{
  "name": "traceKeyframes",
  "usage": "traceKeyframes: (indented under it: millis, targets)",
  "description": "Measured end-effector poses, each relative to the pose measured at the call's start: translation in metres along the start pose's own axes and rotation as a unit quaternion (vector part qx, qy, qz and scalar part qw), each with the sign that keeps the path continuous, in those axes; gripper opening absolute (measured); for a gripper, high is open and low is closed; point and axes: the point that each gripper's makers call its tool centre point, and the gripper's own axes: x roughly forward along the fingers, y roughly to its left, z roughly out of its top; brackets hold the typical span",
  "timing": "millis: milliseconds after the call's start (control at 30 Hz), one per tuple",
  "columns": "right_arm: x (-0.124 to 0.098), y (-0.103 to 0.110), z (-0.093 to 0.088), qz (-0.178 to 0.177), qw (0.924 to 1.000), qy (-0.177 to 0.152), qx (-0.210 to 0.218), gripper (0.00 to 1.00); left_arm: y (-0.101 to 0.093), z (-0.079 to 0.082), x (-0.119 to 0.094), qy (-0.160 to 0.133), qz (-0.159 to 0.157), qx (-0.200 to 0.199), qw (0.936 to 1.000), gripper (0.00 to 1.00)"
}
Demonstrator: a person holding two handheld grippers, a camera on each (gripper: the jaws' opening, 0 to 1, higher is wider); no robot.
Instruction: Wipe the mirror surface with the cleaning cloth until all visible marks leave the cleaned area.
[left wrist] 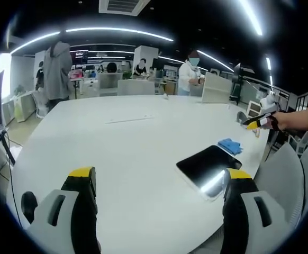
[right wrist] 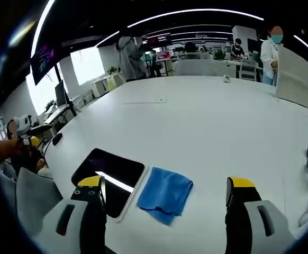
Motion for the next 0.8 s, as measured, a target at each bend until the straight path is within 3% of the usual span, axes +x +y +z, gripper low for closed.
traceKeyframes:
  millis: [267,500,700,800]
  targets:
    - [0.018,0.006,0.001,-0.008,0.9999,0.012,-0.006,0.85,0.000,-0.003,0.001,0.001,-0.004,-0.001,1.0000,0.99]
    - [0.033,0.001,-0.019,-0.022,0.9992,0.032,0.005,0.58,-0.004,-0.010,0.001,0.003,-0.007,-0.004,1.0000,0.99]
    - [0.050,0.009,-0.035,-0.027,0.9980,0.058,-0.006,0.35,-0.003,-0.016,0.002,0.012,-0.011,-0.008,0.9998,0.99]
    - [0.059,0.011,-0.041,-0.035,0.9968,0.072,-0.011,0.27,-0.002,-0.017,0.003,0.016,-0.011,-0.007,0.9998,0.99]
